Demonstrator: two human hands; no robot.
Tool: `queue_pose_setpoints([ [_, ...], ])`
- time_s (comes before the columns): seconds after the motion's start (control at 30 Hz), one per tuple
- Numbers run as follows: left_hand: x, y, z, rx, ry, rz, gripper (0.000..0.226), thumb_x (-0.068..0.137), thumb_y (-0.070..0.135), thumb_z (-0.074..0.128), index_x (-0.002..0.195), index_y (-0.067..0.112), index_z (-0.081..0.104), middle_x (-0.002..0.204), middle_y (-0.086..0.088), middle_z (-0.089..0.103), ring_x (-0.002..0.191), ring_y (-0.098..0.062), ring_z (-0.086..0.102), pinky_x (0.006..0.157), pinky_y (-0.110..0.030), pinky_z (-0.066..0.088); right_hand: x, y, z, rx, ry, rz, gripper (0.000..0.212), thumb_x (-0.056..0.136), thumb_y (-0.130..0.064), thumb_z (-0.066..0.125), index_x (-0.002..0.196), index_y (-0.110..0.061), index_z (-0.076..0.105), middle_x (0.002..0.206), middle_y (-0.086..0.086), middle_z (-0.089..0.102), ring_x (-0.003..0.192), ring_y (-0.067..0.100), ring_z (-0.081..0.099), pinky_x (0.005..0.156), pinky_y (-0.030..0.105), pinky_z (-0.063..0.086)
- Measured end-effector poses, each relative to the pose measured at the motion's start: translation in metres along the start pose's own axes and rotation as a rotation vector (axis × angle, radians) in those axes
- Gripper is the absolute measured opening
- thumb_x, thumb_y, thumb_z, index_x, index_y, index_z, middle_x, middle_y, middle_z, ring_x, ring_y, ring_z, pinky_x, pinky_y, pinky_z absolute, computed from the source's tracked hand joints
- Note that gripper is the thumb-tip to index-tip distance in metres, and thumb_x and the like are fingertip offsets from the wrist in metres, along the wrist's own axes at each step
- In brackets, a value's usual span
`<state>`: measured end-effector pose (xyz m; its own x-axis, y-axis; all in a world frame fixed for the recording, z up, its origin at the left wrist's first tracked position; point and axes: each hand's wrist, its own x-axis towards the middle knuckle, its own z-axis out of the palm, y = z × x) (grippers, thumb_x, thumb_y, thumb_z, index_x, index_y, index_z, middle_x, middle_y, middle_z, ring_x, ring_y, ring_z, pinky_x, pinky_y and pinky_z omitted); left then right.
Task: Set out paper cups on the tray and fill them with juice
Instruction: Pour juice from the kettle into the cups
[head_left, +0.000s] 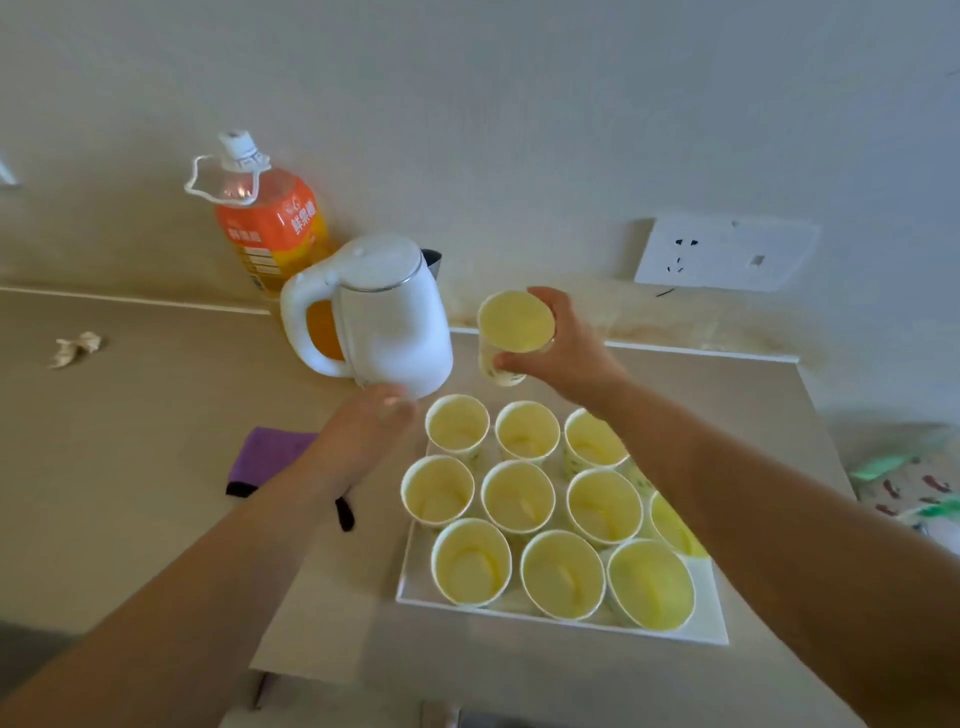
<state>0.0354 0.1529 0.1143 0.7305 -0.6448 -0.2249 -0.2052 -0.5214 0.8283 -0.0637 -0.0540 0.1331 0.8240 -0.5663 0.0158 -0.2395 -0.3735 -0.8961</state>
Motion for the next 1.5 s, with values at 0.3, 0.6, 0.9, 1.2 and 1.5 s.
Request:
queue_pose_setpoints([
  [0.3, 0.081, -0.076, 0.0, 0.444, -0.118, -0.421, 0.051, 0.094, 0.036, 0.045, 0.143, 0.024, 0.037, 0.147, -0.01, 0.03, 0.135, -0.034, 0.03, 0.111, -0.041, 0.029, 0.095, 0.058, 0.052, -0.103, -0.034, 0.267, 0.092, 0.071, -0.013, 0.081, 0.143, -0.015, 0.025, 0.14, 0.012, 0.036, 0.124, 0.031, 0.042, 0.088, 0.037, 0.042],
  [0.6, 0.087, -0.088, 0.001, 0.563, -0.177, -0.336, 0.061, 0.091, 0.041, 0.051, 0.146, 0.028, 0.027, 0.151, -0.003, 0.016, 0.137, -0.033, 0.019, 0.108, -0.042, 0.03, 0.111, 0.067, 0.078, -0.192, 0.008, 0.301, 0.095, 0.074, -0.02, 0.079, 0.147, -0.021, 0.019, 0.144, 0.01, 0.036, 0.128, 0.031, 0.041, 0.1, 0.042, 0.039],
  [0.9, 0.088, -0.086, -0.005, 0.511, -0.197, -0.339, 0.06, 0.091, 0.041, 0.05, 0.146, 0.024, 0.031, 0.152, -0.003, 0.019, 0.137, -0.032, 0.021, 0.109, -0.039, 0.028, 0.103, 0.056, 0.072, -0.284, -0.064, 0.316, 0.113, 0.07, -0.02, 0.083, 0.152, -0.02, 0.005, 0.152, 0.011, 0.024, 0.138, 0.03, 0.03, 0.108, 0.042, 0.03],
  [1.2, 0.058, -0.046, -0.057, -0.182, 0.649, -0.121, 0.008, 0.086, 0.013, 0.055, 0.091, 0.018, 0.052, 0.097, -0.004, 0.056, 0.091, -0.023, 0.055, 0.072, -0.033, 0.046, 0.078, -0.009, 0.058, -0.004, -0.017, 0.154, 0.035, 0.091, -0.012, 0.058, 0.126, -0.016, 0.054, 0.121, -0.002, 0.056, 0.095, 0.014, 0.059, 0.086, 0.032, 0.053],
  [1.5, 0.105, -0.026, -0.097, -0.249, 0.433, -0.003, 0.044, 0.081, 0.02, 0.071, 0.12, 0.015, 0.051, 0.111, 0.0, 0.058, 0.101, -0.018, 0.055, 0.083, -0.033, 0.042, 0.105, -0.041, 0.091, 0.132, -0.145, 0.417, 0.011, 0.074, -0.004, 0.047, 0.082, 0.0, 0.054, 0.087, 0.01, 0.051, 0.086, 0.024, 0.046, 0.107, 0.052, 0.037],
])
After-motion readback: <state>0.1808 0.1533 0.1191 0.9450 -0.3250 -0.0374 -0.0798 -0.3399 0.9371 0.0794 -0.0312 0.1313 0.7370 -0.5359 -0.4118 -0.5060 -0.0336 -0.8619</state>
